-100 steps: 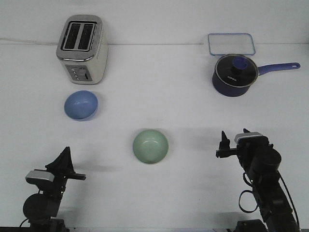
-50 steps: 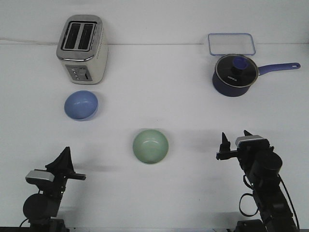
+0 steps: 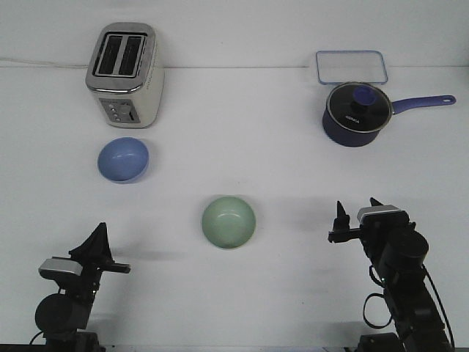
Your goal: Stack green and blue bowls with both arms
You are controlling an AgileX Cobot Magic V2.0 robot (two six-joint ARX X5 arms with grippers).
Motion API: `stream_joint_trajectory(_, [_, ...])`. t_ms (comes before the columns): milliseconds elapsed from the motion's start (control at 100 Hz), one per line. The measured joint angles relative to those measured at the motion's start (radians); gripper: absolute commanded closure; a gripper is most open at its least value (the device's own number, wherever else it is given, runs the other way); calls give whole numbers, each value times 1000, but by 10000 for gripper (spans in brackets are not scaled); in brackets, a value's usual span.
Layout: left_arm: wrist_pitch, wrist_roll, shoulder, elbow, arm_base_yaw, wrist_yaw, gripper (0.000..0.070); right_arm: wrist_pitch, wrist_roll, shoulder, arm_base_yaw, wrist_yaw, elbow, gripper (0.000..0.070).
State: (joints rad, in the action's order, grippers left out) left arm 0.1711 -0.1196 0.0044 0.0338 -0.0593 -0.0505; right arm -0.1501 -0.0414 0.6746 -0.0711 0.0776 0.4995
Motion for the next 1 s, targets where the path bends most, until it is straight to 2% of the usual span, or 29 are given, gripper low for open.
stream_joint_trajectory(540, [-8, -3, 0, 5, 0, 0, 690, 0, 0, 0, 0, 0, 0, 162])
stream_joint_trajectory(780, [-171, -33, 68, 193, 0, 5, 690, 0, 0, 0, 0, 0, 0, 162])
stream_joint_trajectory(1000, [-395, -58, 279, 457, 0, 5, 690, 0, 0, 0, 0, 0, 0, 162])
